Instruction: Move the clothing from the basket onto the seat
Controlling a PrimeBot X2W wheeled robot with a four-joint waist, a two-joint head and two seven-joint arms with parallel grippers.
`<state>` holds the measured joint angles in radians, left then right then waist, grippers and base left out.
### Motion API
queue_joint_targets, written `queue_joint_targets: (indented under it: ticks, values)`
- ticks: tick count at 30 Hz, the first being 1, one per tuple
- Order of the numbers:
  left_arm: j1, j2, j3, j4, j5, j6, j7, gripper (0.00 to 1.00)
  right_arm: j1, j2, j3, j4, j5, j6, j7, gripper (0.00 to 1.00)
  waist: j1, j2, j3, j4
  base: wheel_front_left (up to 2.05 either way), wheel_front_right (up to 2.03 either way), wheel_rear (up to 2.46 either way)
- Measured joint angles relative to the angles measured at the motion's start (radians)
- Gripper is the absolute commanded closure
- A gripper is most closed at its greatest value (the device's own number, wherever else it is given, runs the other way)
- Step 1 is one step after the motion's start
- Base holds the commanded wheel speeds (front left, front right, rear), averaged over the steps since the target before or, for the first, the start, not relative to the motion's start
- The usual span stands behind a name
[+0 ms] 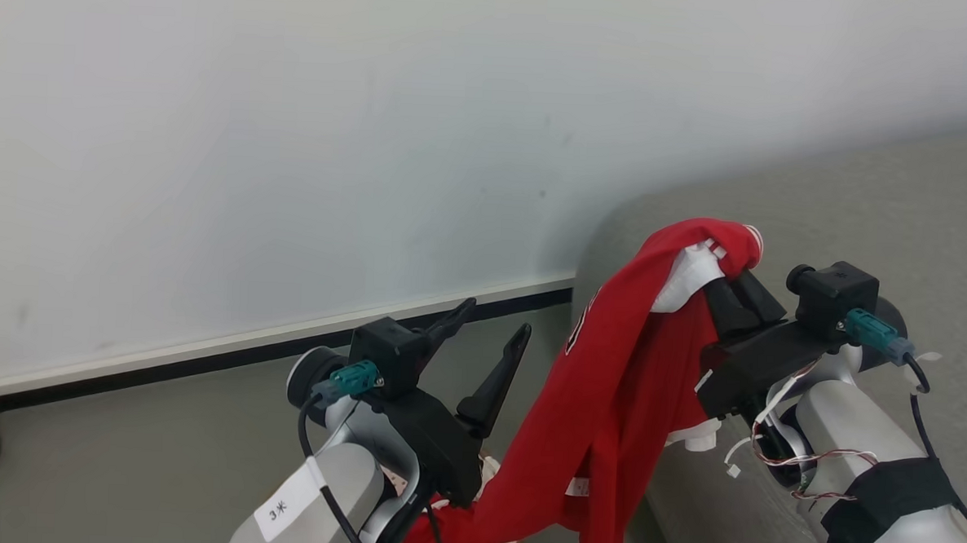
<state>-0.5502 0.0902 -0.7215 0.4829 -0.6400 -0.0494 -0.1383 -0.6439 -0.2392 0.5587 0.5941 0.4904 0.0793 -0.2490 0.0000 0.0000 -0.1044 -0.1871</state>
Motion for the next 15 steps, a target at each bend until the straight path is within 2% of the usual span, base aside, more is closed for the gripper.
queue_joint_targets:
  ticks: [15]
  values:
    - [0.063,-0.002,-0.016,-0.053,0.011,0.041,-0.032,0.0,0.0,-0.049,-0.007,-0.072,-0.008,0.0,0.001,1.0,0.0,0.0,0.032,-0.193,0.0,0.0,0.0]
